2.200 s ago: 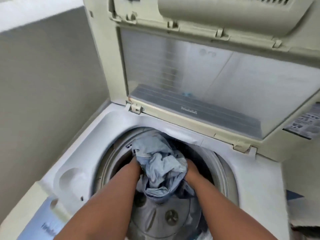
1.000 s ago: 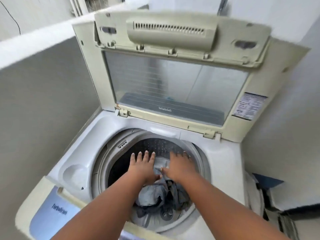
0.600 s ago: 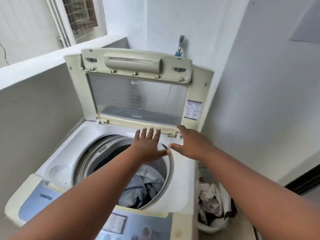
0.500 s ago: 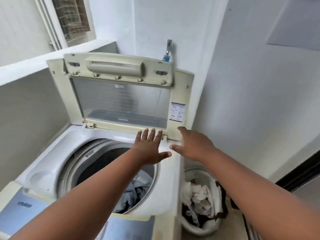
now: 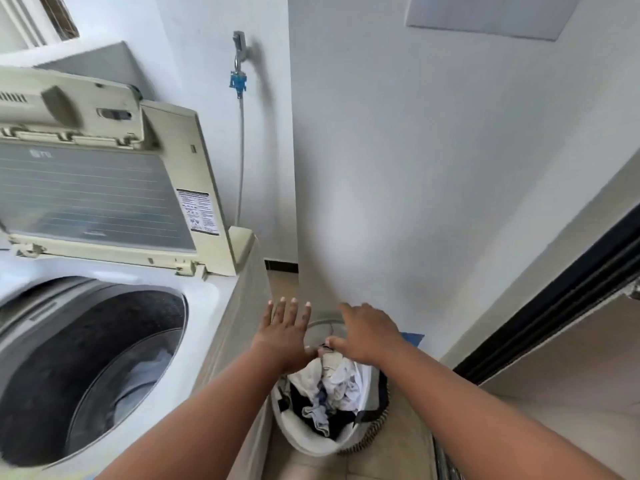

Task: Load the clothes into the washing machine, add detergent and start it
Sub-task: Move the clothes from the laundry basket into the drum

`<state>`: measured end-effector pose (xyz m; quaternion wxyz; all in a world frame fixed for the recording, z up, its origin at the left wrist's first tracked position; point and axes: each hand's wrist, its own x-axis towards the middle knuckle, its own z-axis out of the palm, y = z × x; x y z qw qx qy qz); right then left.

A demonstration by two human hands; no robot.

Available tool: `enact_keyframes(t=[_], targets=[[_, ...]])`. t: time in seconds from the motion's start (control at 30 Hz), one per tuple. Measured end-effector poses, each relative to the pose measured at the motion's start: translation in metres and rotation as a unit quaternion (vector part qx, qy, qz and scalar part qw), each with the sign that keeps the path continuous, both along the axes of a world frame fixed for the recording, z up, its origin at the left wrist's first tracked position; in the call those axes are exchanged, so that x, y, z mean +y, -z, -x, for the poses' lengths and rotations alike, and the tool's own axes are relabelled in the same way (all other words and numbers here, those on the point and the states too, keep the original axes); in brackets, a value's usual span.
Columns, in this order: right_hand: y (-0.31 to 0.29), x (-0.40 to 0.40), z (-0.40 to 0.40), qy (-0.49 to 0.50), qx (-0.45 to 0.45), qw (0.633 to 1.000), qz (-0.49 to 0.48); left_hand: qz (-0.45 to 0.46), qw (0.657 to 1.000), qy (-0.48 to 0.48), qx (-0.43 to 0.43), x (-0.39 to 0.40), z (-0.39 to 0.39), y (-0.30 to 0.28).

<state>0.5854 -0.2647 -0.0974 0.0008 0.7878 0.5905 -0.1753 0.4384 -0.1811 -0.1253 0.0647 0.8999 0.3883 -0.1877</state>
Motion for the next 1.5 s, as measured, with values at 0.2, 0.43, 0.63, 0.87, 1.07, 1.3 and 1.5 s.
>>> enact_keyframes(t=[0.2, 0.43, 0.63, 0.87, 1.07, 1.3, 1.5], targets=[[0.077, 0.015, -0.028, -0.018, 0.023, 0.995, 0.098, 0.056, 0.995, -0.046, 0.069, 0.022, 0.001, 0.076], [0.161, 0.036, -0.055, -0.034, 0.018, 0.984, 0.176, 0.103, 0.990, -0.011, 0.100, 0.052, -0.025, 0.164], [0.247, 0.045, -0.072, 0.007, 0.084, 0.974, 0.209, 0.134, 0.981, 0.024, 0.137, 0.065, -0.048, 0.235], [0.368, 0.066, -0.069, 0.013, 0.152, 0.960, 0.234, 0.218, 0.965, -0.079, 0.124, 0.075, -0.065, 0.350], [0.453, 0.082, -0.060, 0.016, 0.189, 0.952, 0.238, 0.254, 0.945, -0.193, 0.071, 0.088, -0.082, 0.438], [0.518, 0.095, -0.055, 0.029, 0.203, 0.945, 0.254, 0.283, 0.906, -0.314, 0.014, 0.102, -0.093, 0.494], [0.543, 0.117, -0.043, 0.039, 0.207, 0.955, 0.210, 0.241, 0.928, -0.283, 0.029, 0.106, -0.081, 0.514]])
